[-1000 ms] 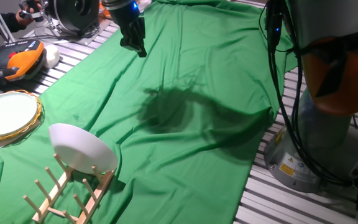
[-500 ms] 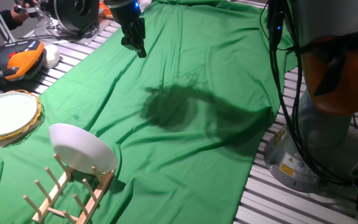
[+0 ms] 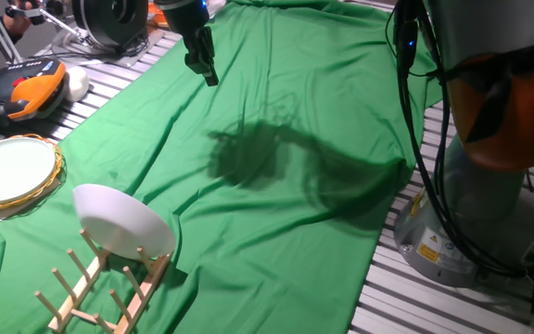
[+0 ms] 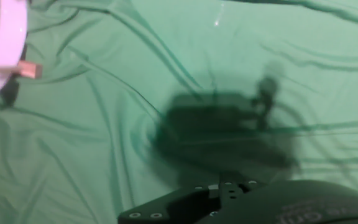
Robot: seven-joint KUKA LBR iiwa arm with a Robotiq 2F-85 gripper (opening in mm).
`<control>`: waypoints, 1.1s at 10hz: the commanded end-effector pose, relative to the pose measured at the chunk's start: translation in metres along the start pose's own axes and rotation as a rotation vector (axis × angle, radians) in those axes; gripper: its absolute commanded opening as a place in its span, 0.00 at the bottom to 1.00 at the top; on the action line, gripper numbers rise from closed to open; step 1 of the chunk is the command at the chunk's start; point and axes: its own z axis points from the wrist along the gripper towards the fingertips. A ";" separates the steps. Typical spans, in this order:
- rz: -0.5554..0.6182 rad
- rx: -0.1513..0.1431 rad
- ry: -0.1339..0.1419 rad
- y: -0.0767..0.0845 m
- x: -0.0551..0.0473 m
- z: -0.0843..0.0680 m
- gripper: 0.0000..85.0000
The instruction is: Take the dish off the dish rack
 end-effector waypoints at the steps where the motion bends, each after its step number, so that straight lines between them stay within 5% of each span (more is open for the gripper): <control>1: 0.011 -0.007 -0.003 0.000 0.000 0.000 0.00; 3: 0.041 -0.027 -0.011 0.000 0.000 0.000 0.00; 11: 0.101 0.009 -0.021 0.000 0.000 0.000 0.00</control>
